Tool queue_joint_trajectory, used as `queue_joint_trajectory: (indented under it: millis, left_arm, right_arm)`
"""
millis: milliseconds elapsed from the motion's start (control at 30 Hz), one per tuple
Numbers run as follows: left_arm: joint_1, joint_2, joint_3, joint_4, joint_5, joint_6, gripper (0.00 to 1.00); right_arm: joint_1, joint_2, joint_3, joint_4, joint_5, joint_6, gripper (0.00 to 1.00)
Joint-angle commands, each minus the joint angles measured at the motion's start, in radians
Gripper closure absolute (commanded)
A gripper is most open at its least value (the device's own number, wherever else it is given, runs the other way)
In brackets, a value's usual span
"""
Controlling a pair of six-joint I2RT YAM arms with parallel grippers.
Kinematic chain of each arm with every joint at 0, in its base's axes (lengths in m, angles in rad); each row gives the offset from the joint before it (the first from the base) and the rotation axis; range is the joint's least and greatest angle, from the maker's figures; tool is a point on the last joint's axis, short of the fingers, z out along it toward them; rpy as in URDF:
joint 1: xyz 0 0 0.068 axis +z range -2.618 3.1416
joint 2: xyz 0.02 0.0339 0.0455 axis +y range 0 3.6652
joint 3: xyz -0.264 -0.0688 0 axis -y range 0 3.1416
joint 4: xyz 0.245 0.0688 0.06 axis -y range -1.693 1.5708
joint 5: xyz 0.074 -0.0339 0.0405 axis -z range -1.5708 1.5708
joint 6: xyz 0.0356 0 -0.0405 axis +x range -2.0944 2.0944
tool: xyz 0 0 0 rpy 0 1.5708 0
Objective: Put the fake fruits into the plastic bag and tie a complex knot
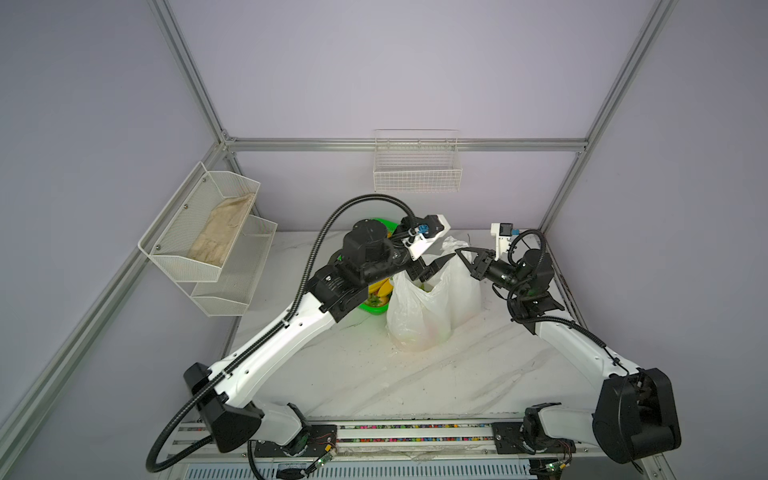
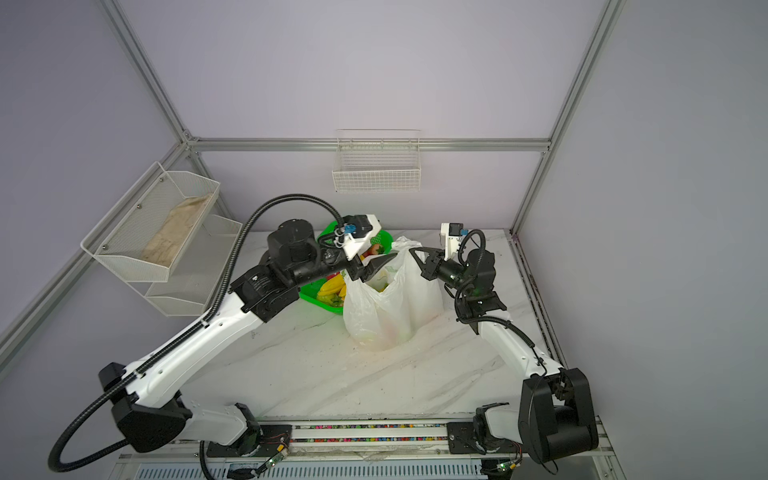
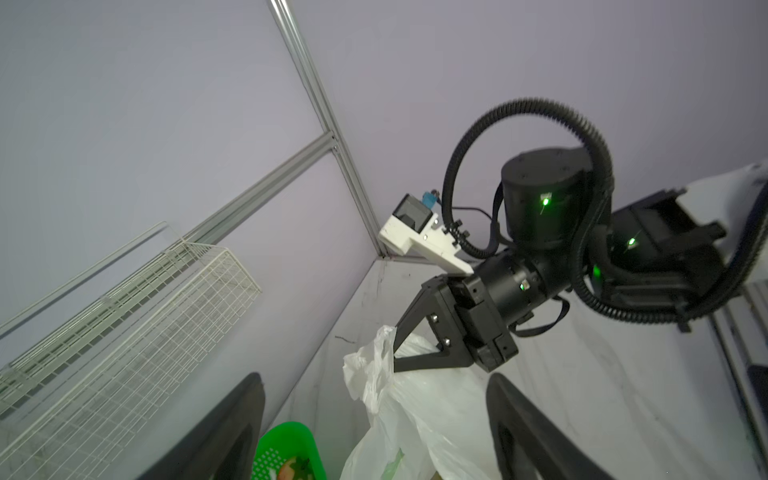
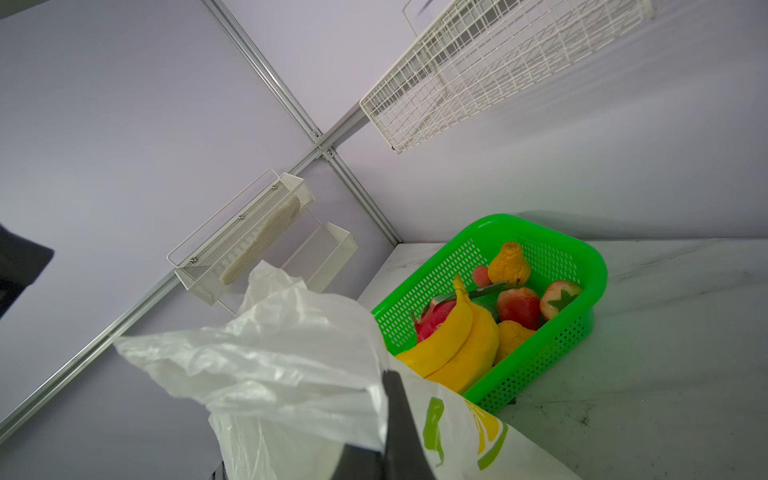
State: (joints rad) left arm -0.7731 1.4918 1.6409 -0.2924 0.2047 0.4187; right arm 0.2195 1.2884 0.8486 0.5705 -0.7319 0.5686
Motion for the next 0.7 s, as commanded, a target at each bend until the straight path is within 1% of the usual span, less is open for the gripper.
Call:
queue_joint_trajectory:
  millis: [0, 33, 100, 133, 200, 333, 433, 467, 500, 567, 667]
  left_arm:
    - [0.0, 0.098, 0.146, -0.177, 0.014, 0.245, 0.15]
    - [0.001, 0.124, 0.17, -0.189, 0.016, 0.269, 0.14]
    - [0.006, 0.17, 0.215, -0.202, 0.052, 0.272, 0.15]
    - [0.013, 0.196, 0.236, -0.203, 0.064, 0.268, 0.18]
    - [0.023, 0.238, 0.275, -0.203, 0.089, 0.252, 0.27]
    - [0.054, 0.306, 0.356, -0.208, 0.155, 0.212, 0.52]
    - [0.081, 0.318, 0.372, -0.199, 0.222, 0.168, 0.66]
    - [0.088, 0.321, 0.372, -0.197, 0.229, 0.161, 0.71]
    - [0.093, 0.323, 0.375, -0.204, 0.231, 0.161, 0.74]
    - [0.104, 0.319, 0.375, -0.234, 0.207, 0.186, 0.75]
    - [0.136, 0.311, 0.372, -0.235, 0.243, 0.16, 0.83]
  right_arm:
    - [-0.001, -0.02, 0.025, -0.043, -0.034, 0.006, 1.0]
    - [-0.001, -0.019, 0.027, -0.048, -0.037, 0.001, 1.0]
    - [0.0, -0.017, 0.032, -0.06, -0.041, -0.016, 1.0]
    - [-0.001, -0.018, 0.032, -0.066, -0.039, -0.031, 1.0]
    - [-0.001, -0.026, 0.022, -0.069, -0.032, -0.068, 1.0]
    - [0.0, -0.035, 0.005, -0.085, -0.023, -0.189, 1.0]
    - [-0.001, -0.043, -0.005, -0.102, -0.011, -0.274, 1.0]
    - [-0.001, -0.046, -0.005, -0.103, -0.02, -0.288, 1.0]
    - [-0.001, -0.051, -0.006, -0.101, -0.024, -0.303, 1.0]
    - [-0.002, -0.059, -0.014, -0.082, -0.031, -0.312, 1.0]
    - [-0.001, -0.067, -0.015, -0.095, -0.025, -0.348, 1.0]
